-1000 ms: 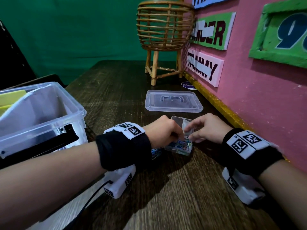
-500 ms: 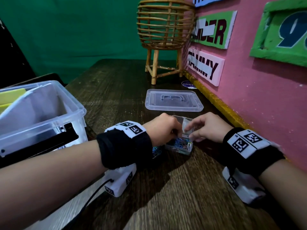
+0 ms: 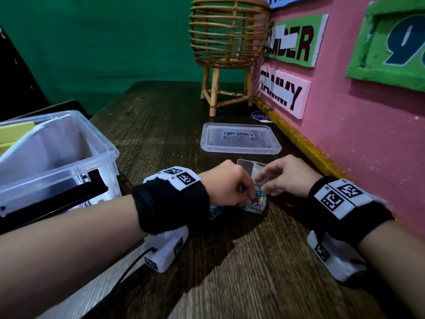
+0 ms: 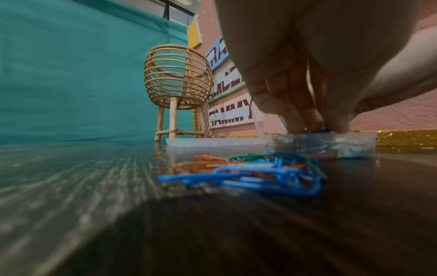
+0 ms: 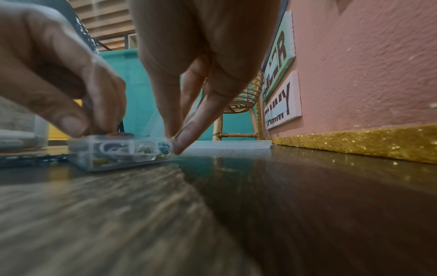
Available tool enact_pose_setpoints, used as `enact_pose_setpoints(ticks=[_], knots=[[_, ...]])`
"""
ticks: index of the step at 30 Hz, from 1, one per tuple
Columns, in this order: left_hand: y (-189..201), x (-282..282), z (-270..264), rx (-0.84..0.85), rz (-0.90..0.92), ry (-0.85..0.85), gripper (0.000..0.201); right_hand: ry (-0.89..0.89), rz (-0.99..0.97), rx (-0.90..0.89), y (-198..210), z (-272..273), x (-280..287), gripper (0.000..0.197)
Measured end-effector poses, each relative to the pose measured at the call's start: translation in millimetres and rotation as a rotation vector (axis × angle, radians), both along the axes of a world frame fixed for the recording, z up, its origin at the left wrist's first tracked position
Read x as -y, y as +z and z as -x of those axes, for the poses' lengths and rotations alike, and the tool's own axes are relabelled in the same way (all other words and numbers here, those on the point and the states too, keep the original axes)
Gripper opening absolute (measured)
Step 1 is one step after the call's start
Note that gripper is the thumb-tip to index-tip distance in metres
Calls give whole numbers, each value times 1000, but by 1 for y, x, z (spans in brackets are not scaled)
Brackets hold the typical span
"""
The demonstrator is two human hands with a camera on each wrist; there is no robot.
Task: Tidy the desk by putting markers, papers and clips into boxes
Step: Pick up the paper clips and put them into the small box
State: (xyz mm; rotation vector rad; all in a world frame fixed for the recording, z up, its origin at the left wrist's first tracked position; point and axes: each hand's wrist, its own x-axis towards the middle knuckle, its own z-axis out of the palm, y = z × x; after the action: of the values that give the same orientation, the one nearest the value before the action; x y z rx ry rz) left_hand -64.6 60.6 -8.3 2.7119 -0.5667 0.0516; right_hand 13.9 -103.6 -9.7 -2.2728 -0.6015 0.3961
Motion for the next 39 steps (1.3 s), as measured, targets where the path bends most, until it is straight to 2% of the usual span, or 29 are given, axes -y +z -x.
enact_pose_setpoints(ticks=[5, 9, 13, 18, 23, 26, 29, 35, 39], knots=[[0, -2, -5, -10, -57, 61, 30, -4, -1, 13, 0, 0, 0, 26], [-2, 0, -8, -31, -100, 60, 22, 0, 8, 10, 0, 0, -1, 27], [-1, 2, -13, 39, -22, 95, 16, 2, 51, 51, 1, 1, 0, 21], [-4, -1, -13, 47, 37, 169, 15, 2, 43, 200, 5, 4, 1, 10], [-3, 2, -12, 153, 137, 205, 17, -39, -96, 352, 6, 7, -1, 20], [-2, 2, -12, 171, 155, 233, 19, 29, -184, 308, 10, 10, -2, 15], [-1, 2, -11, 186, 191, 257, 20, 46, -183, 283, 10, 12, -3, 6], [1, 3, -10, 200, 179, 250, 22, -3, -67, 357, 8, 11, -2, 21], [2, 1, -9, 241, 176, 300, 24, -72, -100, 386, 5, 6, -3, 9]])
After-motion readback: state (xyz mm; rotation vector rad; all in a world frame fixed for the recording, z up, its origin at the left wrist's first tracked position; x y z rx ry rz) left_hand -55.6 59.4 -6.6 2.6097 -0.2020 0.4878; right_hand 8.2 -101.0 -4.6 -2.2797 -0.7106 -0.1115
